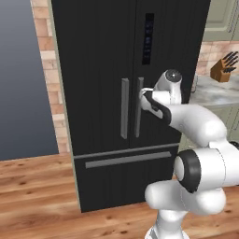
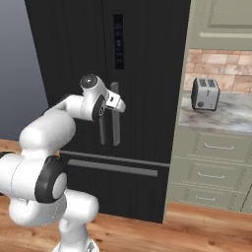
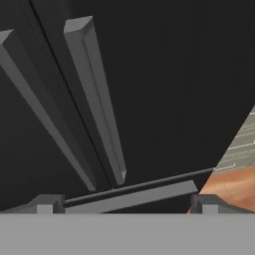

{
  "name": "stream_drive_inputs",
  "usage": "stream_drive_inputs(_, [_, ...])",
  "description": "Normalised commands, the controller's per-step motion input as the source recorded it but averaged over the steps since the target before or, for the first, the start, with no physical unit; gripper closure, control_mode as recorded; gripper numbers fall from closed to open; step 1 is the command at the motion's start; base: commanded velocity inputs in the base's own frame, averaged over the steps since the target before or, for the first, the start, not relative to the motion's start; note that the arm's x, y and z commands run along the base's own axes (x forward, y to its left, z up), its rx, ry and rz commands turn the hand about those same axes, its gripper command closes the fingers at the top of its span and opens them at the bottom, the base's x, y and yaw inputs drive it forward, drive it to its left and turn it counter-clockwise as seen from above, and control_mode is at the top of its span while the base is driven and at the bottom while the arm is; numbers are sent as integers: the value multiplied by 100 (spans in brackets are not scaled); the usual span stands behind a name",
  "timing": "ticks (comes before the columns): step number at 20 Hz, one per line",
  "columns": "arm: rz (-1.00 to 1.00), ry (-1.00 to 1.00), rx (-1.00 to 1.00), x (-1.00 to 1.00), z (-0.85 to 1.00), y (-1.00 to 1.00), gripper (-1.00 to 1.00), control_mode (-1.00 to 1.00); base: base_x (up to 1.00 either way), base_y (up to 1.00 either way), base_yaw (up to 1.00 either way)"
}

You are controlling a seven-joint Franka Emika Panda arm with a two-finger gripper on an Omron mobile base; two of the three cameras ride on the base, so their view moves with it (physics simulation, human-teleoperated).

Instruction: Retrieve the tangerine and pear from the fridge and place them into the bowl on the dining table.

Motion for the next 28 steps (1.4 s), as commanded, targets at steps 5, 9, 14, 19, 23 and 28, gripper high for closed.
stream_drive_inputs(5, [0,1,0,51,-22,0,-100,-100,0,0,0])
stream_drive_inputs(9, [0,0,0,51,-22,0,-100,-100,0,0,0])
stream_drive_inputs(14, [2,0,0,60,-23,0,-100,-100,0,0,0])
stream_drive_inputs(19, [5,0,0,57,-23,1,-100,-100,0,0,0])
stream_drive_inputs(23, [4,0,0,61,-20,3,-100,-100,0,0,0])
stream_drive_inputs(28, [1,0,0,73,-11,0,-100,-100,0,0,0])
